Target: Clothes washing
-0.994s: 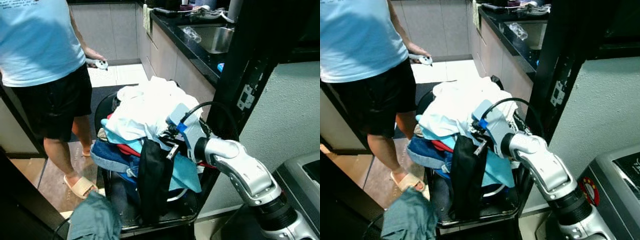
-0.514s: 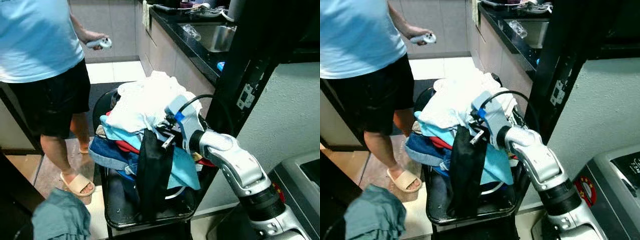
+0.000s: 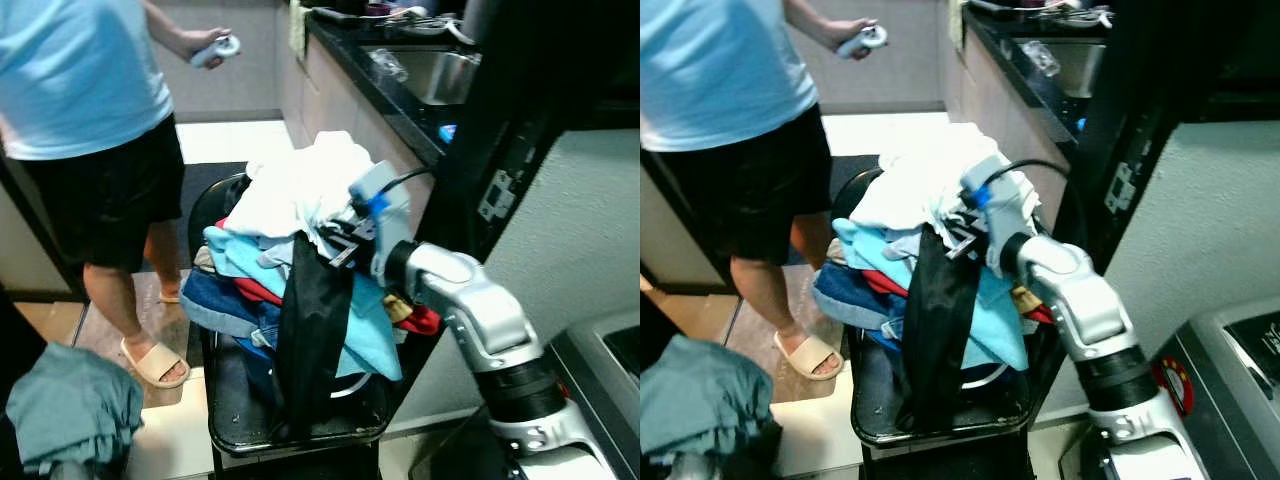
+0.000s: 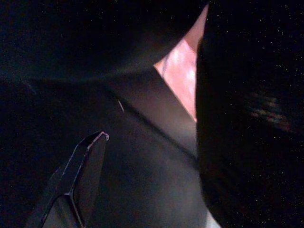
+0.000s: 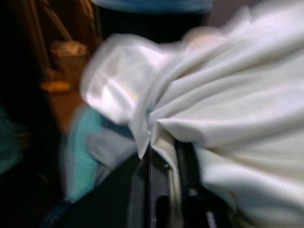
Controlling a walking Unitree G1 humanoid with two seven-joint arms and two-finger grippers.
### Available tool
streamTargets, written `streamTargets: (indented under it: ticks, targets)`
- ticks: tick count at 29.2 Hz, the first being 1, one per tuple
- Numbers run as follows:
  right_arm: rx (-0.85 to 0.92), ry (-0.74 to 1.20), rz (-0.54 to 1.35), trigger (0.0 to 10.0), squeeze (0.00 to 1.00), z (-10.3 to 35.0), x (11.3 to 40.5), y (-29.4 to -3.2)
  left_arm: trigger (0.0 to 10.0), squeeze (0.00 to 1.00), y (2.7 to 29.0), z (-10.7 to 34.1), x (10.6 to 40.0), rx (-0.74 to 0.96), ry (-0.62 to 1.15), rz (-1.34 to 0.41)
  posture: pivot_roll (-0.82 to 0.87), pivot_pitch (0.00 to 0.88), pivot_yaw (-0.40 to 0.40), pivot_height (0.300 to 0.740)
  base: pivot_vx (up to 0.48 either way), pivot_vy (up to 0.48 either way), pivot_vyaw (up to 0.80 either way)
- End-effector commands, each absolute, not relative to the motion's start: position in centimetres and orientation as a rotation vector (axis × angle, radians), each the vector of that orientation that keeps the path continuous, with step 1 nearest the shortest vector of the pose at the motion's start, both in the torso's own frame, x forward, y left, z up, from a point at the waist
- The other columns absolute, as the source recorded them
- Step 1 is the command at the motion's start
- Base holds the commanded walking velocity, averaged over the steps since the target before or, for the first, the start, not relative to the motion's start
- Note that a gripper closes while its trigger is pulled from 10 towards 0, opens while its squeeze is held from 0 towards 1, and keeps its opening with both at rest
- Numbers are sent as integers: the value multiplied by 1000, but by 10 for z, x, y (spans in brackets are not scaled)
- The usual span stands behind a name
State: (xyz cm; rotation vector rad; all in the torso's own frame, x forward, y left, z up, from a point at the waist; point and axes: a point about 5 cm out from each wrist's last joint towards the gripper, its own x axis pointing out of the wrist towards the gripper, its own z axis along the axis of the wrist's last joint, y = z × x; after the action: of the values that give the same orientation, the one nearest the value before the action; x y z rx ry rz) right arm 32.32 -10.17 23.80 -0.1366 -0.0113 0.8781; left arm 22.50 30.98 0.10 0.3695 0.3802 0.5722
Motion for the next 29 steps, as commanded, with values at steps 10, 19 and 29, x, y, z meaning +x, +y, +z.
streamTargets:
  ticks: [10,19,29]
  targets:
    - [-159,-10,999,10000,1000,239,309,-111,10000,0,306,26,249,382,231,558,116,33,-79,740,0,0,0]
    - [-179,-76,1060,10000,1000,250,300,-130,10000,0,298,57,273,395,55,503,121,39,-78,740,0,0,0]
    - [-358,-54,936,10000,0,258,305,-182,10000,0,279,98,300,402,-151,418,124,41,-80,740,0,0,0]
